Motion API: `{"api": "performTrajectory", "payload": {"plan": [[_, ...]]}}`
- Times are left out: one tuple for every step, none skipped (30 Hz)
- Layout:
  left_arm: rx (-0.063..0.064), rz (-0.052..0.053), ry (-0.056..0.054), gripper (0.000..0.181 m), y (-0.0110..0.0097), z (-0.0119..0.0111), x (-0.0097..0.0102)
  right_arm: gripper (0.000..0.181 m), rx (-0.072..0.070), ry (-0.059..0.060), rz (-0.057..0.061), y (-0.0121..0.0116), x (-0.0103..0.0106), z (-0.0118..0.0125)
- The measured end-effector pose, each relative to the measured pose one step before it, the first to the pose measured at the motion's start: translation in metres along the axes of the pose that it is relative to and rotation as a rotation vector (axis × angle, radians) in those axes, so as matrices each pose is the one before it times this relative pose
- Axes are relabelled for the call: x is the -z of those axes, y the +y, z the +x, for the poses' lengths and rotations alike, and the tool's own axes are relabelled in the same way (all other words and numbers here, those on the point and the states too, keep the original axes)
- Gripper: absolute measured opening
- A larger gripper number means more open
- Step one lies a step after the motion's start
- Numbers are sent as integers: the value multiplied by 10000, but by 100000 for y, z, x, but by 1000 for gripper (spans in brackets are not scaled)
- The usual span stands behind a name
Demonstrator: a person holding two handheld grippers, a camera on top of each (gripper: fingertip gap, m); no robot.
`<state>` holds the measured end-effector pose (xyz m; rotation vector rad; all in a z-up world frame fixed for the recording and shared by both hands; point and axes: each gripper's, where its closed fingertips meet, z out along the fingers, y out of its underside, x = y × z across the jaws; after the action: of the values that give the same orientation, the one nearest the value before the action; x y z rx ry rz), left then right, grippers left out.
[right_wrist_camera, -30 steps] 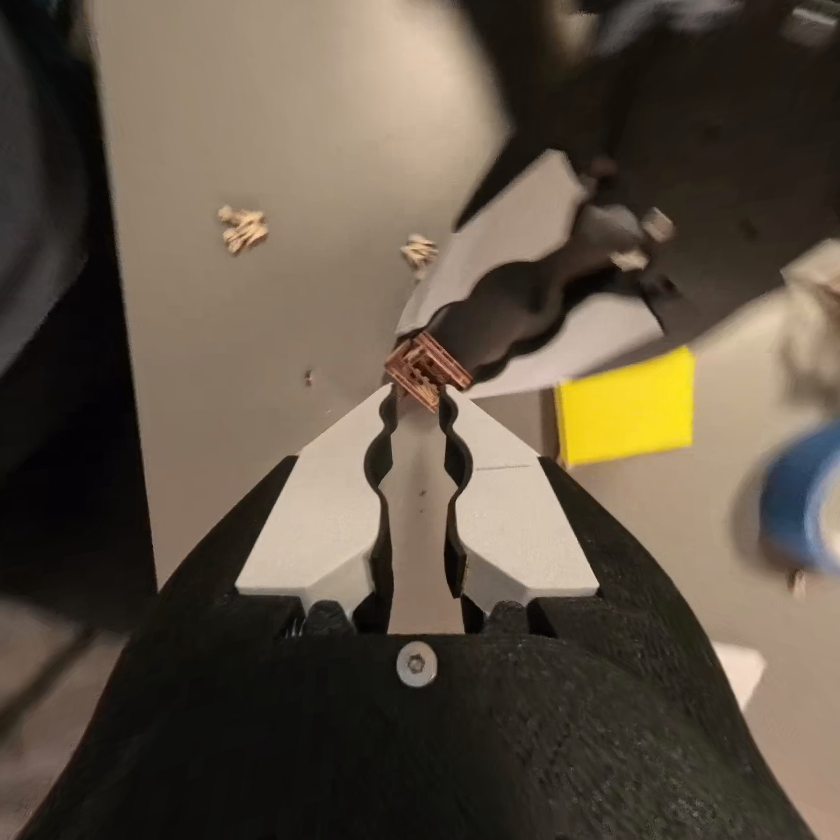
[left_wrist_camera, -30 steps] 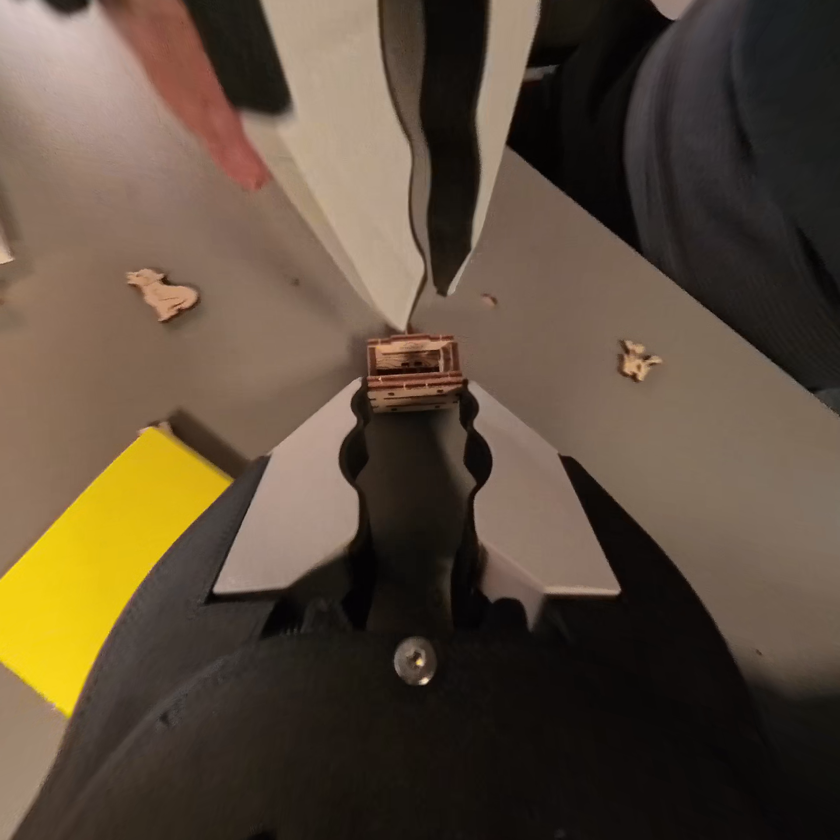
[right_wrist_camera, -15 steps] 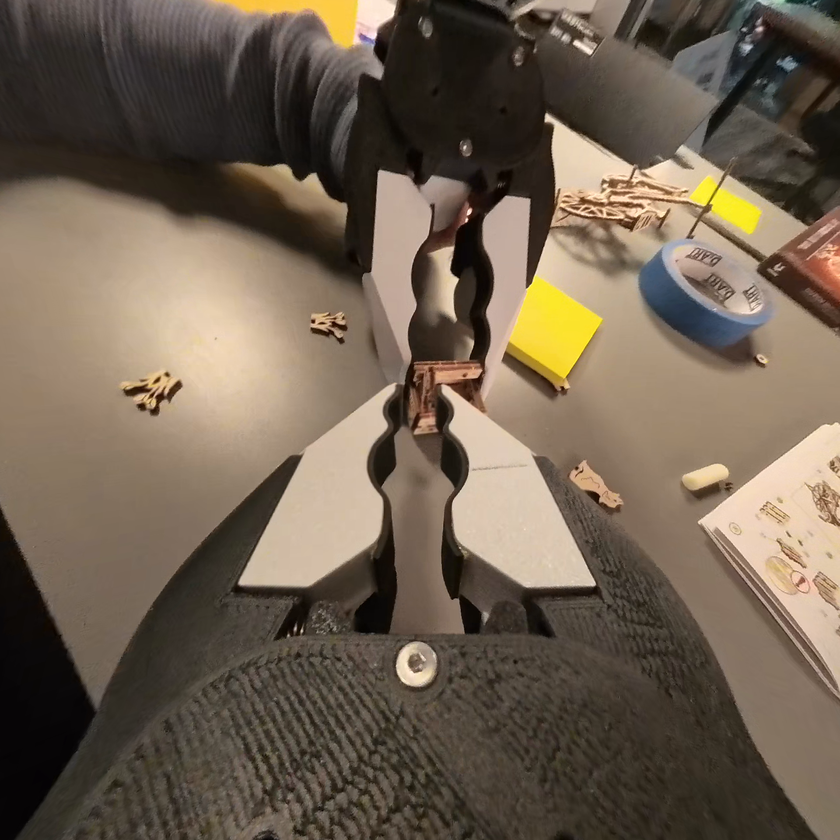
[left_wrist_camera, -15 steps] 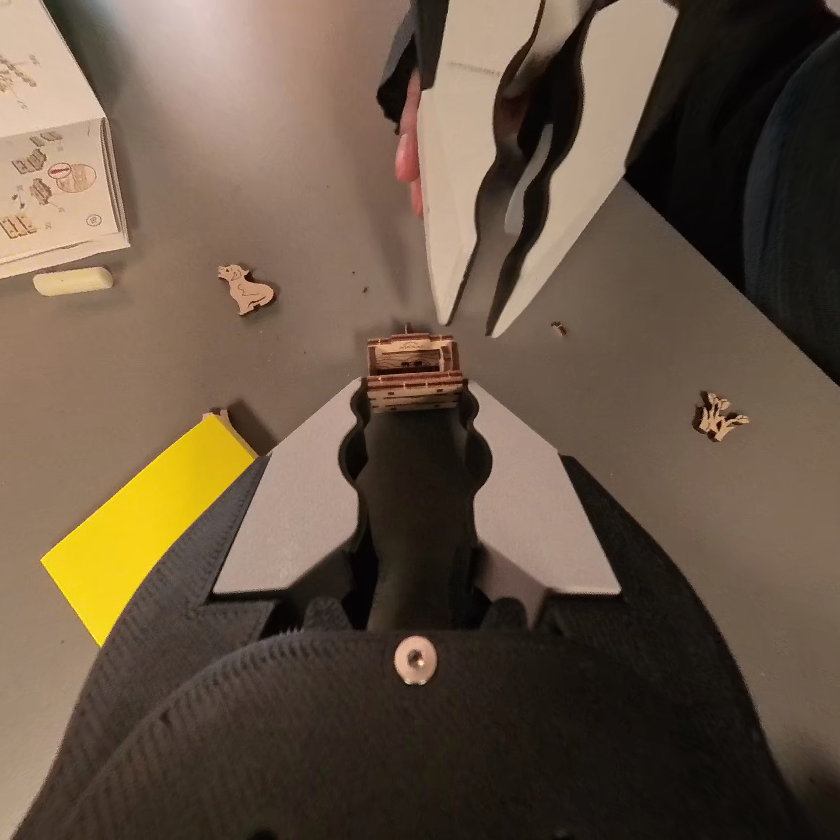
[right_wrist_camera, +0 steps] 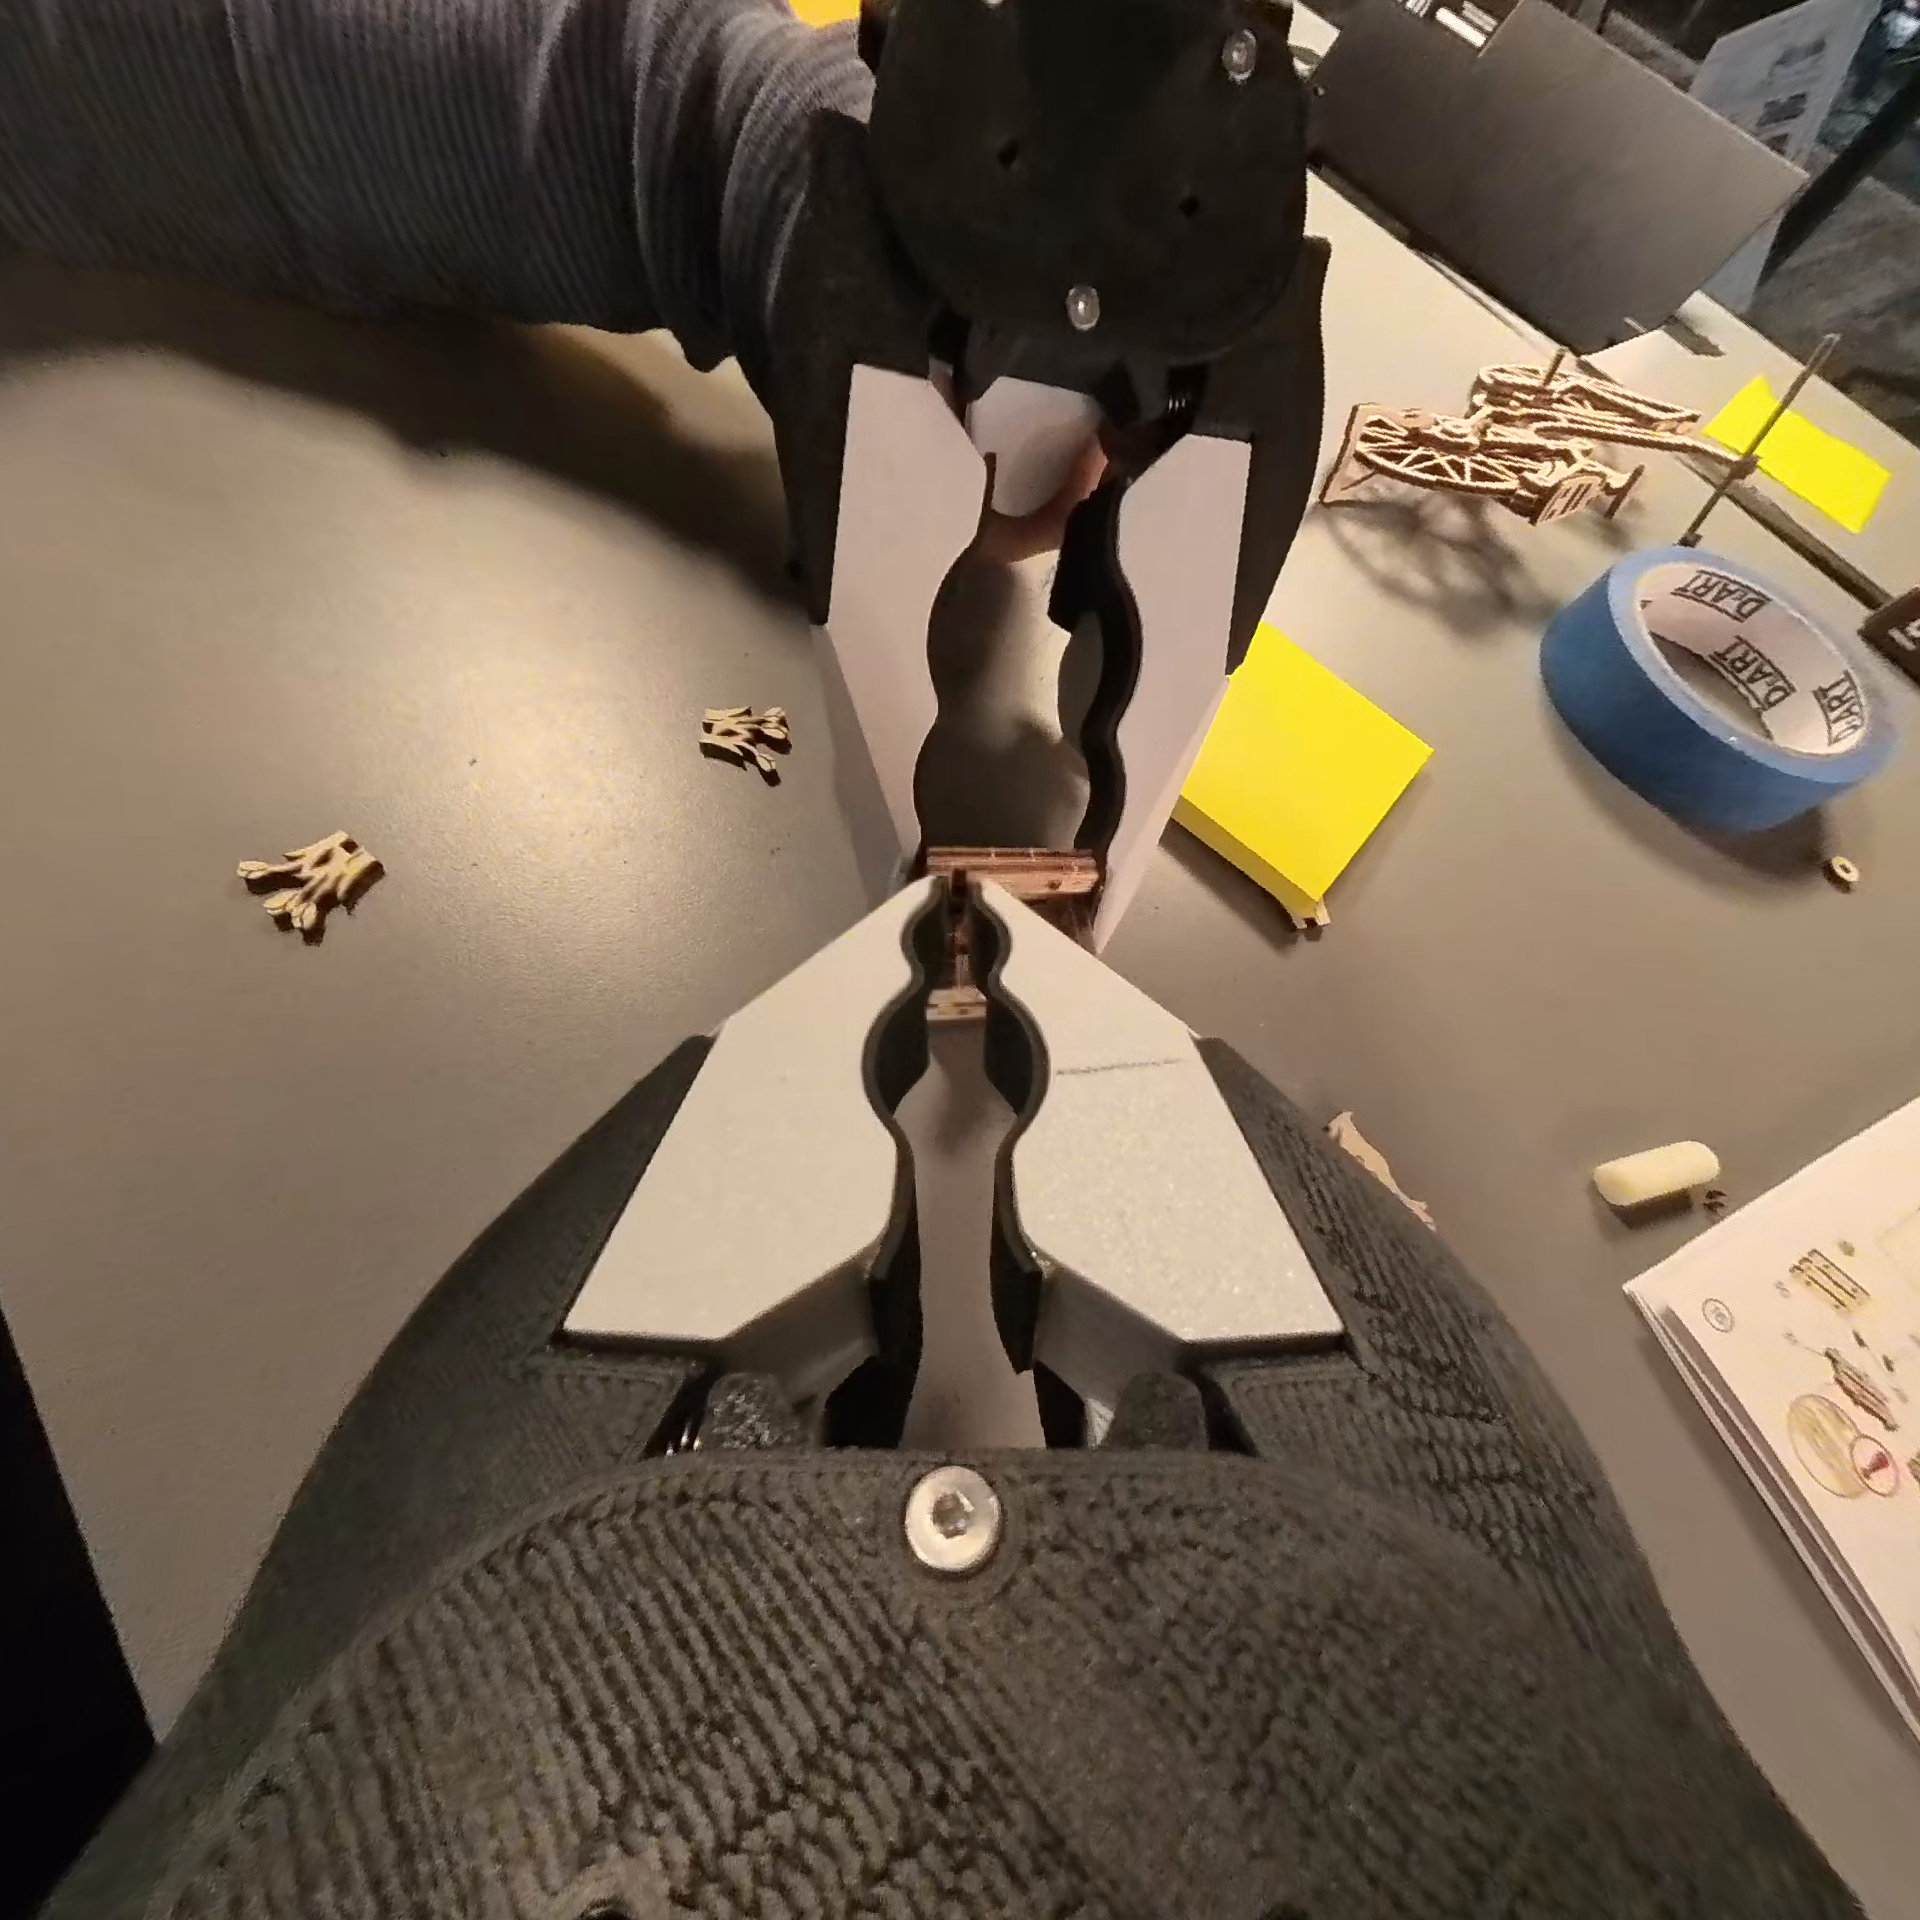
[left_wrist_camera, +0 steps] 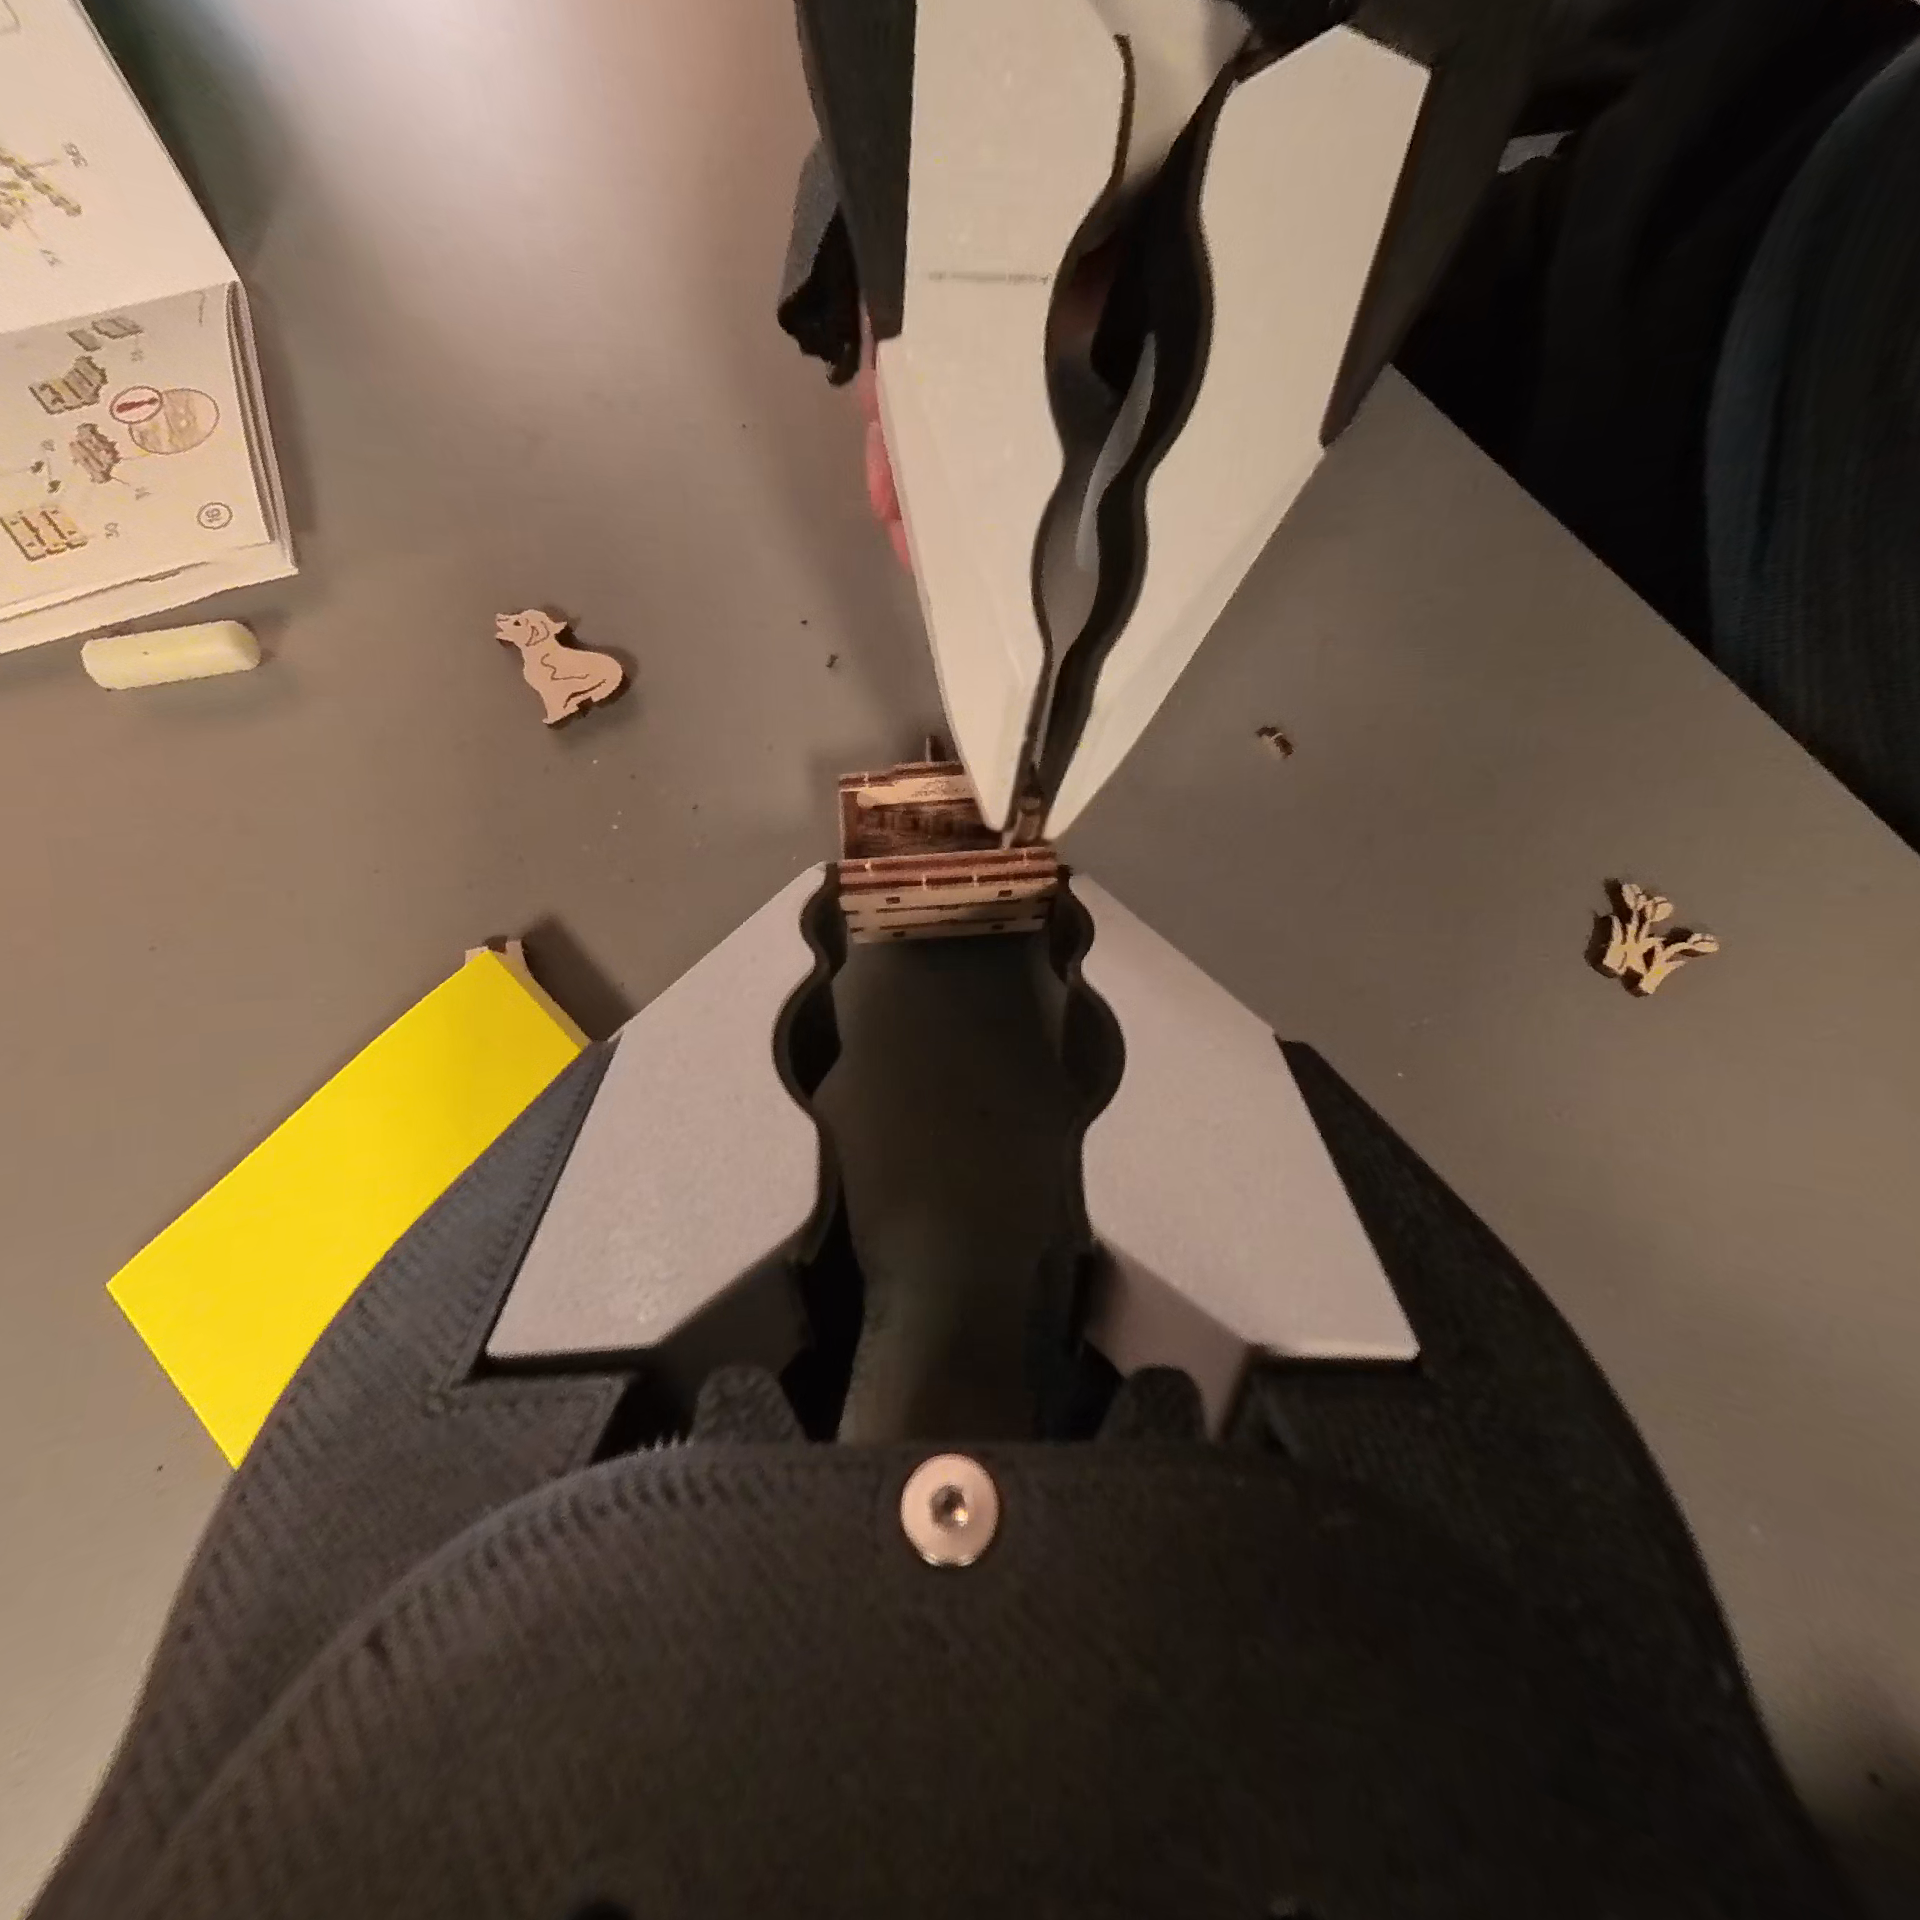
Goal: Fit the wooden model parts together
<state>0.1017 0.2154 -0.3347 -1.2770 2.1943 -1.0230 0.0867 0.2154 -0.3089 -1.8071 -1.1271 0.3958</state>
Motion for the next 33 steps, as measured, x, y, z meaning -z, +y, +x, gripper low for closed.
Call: {"api": "performTrajectory", "payload": {"plan": [[-10, 15, 5, 38, -2, 9, -4, 1, 37, -18, 2, 42, 78, -12], [0, 8, 6, 38, 9, -4, 2, 1, -2, -35, 7, 43, 62, 2], [1, 3, 6, 38, -5, 9, -2, 1, -21, -50, 12, 27, 72, -1], [-9, 8, 3, 38, -3, -5, 5, 1, -23, -64, 16, 25, 48, 1], [-8, 13, 2, 38, 1, 8, -2, 1, -24, -65, 19, 15, 40, -8], [4, 12, 8, 38, 3, 1, -1, 1, -37, -72, 19, 19, 20, -4], [-1, 13, 13, 38, 2, 5, -1, 1, -25, -75, 28, 5, 32, -1], [10, 10, 12, 38, -2, 12, 7, 1, -7, -60, 45, -5, 14, 7], [18, 14, 13, 38, 1, -4, 0, 1, -7, -65, 50, -12, 12, 1], [4, 10, 10, 38, 5, 5, 1, 1, 5, -46, 67, -46, -9, 16], [-13, 6, 17, 38, 3, 25, 9, 1, 18, -38, 73, -67, -1, -6], [-21, 3, 15, 38, 12, 21, 17, 1, 39, -42, 73, -75, -5, -24], [-18, 9, 0, 38, 3, 7, -4, 1, 48, -34, 69, -60, -2, -18], [-6, 6, 2, 38, -8, -1, -4, 1, 33, -39, 56, -52, 3, -16], [-6, 4, 4, 38, 0, 6, 4, 1, 24, -52, 42, -14, -5, -13], [-18, 6, -1, 38, 11, -4, 2, 1, 50, -34, 48, -37, 15, 7], [-15, 7, -1, 38, -8, 2, -3, 1, 60, -12, 48, -52, 35, 30], [6, 4, 7, 38, 8, -3, -1, 1, 40, -42, 1, 15, 0, -6], [18, 8, 10, 38, -10, 4, -4, 1, 18, -65, -32, 72, -3, -44], [15, 9, 7, 38, -3, -5, 6, 1, 7, -49, -29, 46, 16, -20], [6, 4, 4, 38, 5, 1, -5, 1, -7, -42, -37, 64, 30, -15], [-2, 0, 0, 38, 0, -1, 0, 1, -21, -27, -96, 132, 39, 22], [-9, -2, 0, 38, 6, 8, 4, 2, 8, -1, -163, 239, 53, 74], [-2, -1, -2, 38, -10, 5, 3, 3, 22, -8, -94, 134, 80, 45], [5, -2, 2, 38, 0, -7, -1, 2, 10, -1, -22, 26, 92, 44], [2, 3, 3, 38, 6, -3, -5, 2, 5, -4, -27, 21, 66, 8], [-5, -1, 0, 38, -10, 6, 3, 2, 15, -6, -24, 13, 25, -8], [-10, -4, -3, 38, 3, -3, -1, 2, 24, -12, -18, 28, -11, -34], [-5, -2, -3, 38, 0, 1, -3, 2, 16, -33, -11, 15, -40, -70], [-8, -1, -3, 38, 4, 3, 3, 2, 12, -11, 11, -22, -30, -31], [-7, -3, -3, 38, 2, -1, -2, 2, 27, -3, 17, -25, -27, -5], [-3, -2, 2, 38, 2, 0, 1, 2, 41, -19, 21, -37, -16, -33], [-3, 0, 0, 38, 0, -2, 0, 1, 53, -13, 15, -19, -12, -26]]}}
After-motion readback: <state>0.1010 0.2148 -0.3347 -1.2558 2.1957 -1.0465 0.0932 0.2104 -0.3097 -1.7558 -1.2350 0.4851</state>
